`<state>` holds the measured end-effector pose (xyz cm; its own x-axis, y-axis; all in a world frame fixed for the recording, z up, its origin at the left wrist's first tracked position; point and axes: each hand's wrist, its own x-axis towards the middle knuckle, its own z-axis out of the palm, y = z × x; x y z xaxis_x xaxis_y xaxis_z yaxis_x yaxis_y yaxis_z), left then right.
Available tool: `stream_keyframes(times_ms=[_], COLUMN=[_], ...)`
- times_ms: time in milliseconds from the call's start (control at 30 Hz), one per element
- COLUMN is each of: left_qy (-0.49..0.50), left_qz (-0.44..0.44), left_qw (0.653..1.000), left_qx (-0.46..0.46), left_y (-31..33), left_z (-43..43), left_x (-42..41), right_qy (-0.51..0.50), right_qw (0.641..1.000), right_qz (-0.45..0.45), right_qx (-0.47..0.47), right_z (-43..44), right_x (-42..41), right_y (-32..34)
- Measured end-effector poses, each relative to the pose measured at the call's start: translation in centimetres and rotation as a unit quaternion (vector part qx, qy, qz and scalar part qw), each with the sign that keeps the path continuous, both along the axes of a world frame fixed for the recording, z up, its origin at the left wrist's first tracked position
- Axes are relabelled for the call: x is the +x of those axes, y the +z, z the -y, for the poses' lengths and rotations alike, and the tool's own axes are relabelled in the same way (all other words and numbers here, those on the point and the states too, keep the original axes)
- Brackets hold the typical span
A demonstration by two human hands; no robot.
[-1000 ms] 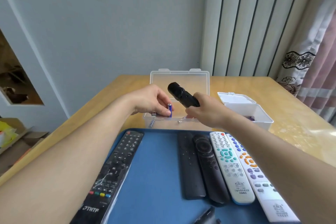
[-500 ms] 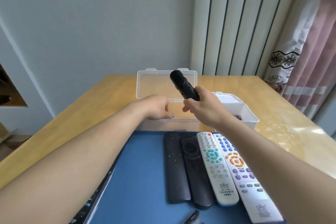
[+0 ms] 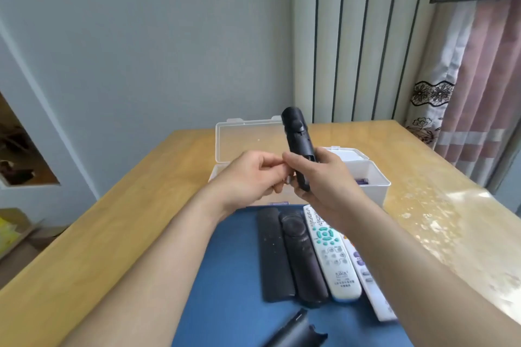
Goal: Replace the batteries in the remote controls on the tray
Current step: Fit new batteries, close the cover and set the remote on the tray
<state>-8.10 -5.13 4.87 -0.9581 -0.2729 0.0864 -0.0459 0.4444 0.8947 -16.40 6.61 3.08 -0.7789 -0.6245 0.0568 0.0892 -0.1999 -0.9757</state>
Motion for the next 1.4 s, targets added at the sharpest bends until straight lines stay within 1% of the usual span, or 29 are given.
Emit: stream_keyframes(times_ms=[33, 133, 167, 300, 400, 467, 533, 633, 700, 800, 867, 967, 1067, 1133, 1200, 1267, 1300, 1367, 1400], left_qy=[0.009, 0.061, 0.076, 0.123, 0.148, 0.138, 0.114, 0.104, 0.113, 0.112, 0.109, 0.092, 0.08, 0.108, 0.151, 0.187, 0.202, 0.204, 0.187], left_qz=[-0.007, -0.018, -0.024, -0.088, -0.137, -0.141, -0.131, -0.121, -0.122, -0.134, -0.131, -0.119, -0.101, -0.113, -0.154, -0.199, -0.222, -0.268, -0.286], left_qw=[1.0, 0.988, 0.984, 0.982, 0.976, 0.979, 0.985, 0.987, 0.986, 0.984, 0.985, 0.988, 0.988, 0.98, 0.962, 0.934, 0.922, 0.904, 0.894], left_qx=[-0.021, -0.142, -0.157, -0.114, -0.083, -0.048, -0.015, -0.009, -0.009, 0.03, 0.032, -0.019, -0.091, -0.121, -0.168, -0.23, -0.245, -0.264, -0.29], left_y=[-0.3, -1.1, -1.5, -2.9, -4.1, -4.4, -4.4, -4.4, -4.6, -4.8, -4.8, -4.9, -4.5, -4.4, -4.4, -4.1, -4.1, -3.8, -3.8], left_z=[-0.5, -1.6, -2.4, -4.9, -5.9, -6.1, -6.1, -6.4, -6.5, -6.4, -6.3, -6.7, -7.0, -6.7, -6.1, -5.8, -5.8, -6.1, -6.4], left_x=[0.7, 3.1, 4.2, 7.0, 8.3, 8.6, 8.8, 8.9, 8.9, 8.8, 8.8, 8.7, 8.9, 9.1, 9.2, 9.5, 9.6, 9.7, 9.6], right_qy=[0.007, -0.021, -0.026, 0.022, 0.032, 0.038, 0.052, 0.067, 0.059, 0.024, 0.018, 0.019, 0.011, 0.008, 0.004, -0.013, -0.023, -0.036, -0.044], right_qw=[1.0, 1.0, 1.0, 0.99, 0.983, 0.984, 0.988, 0.991, 0.991, 0.991, 0.989, 0.992, 0.995, 0.996, 0.996, 0.996, 0.996, 0.998, 0.998], right_qz=[0.002, -0.005, 0.004, 0.125, 0.165, 0.159, 0.13, 0.107, 0.111, 0.129, 0.142, 0.118, 0.094, 0.078, 0.082, 0.075, 0.065, 0.037, 0.019], right_qx=[-0.005, -0.009, -0.01, -0.064, -0.079, -0.072, -0.058, -0.043, -0.04, -0.041, -0.046, -0.05, -0.038, -0.03, -0.043, -0.053, -0.054, -0.048, -0.042], right_z=[-0.4, -1.6, -2.4, -4.0, -4.6, -4.7, -4.7, -4.7, -4.8, -4.7, -4.7, -4.9, -5.0, -5.2, -5.3, -5.4, -5.4, -5.4, -5.3], right_x=[0.6, 2.6, 3.6, 5.6, 6.7, 7.2, 7.5, 7.7, 7.9, 7.7, 7.8, 7.9, 7.7, 7.7, 7.4, 7.1, 6.9, 6.7, 6.7], right_y=[0.0, -0.5, -0.9, -1.9, -2.4, -2.7, -2.8, -3.0, -3.1, -2.8, -2.7, -2.9, -3.0, -2.7, -2.4, -2.2, -2.2, -2.3, -2.5])
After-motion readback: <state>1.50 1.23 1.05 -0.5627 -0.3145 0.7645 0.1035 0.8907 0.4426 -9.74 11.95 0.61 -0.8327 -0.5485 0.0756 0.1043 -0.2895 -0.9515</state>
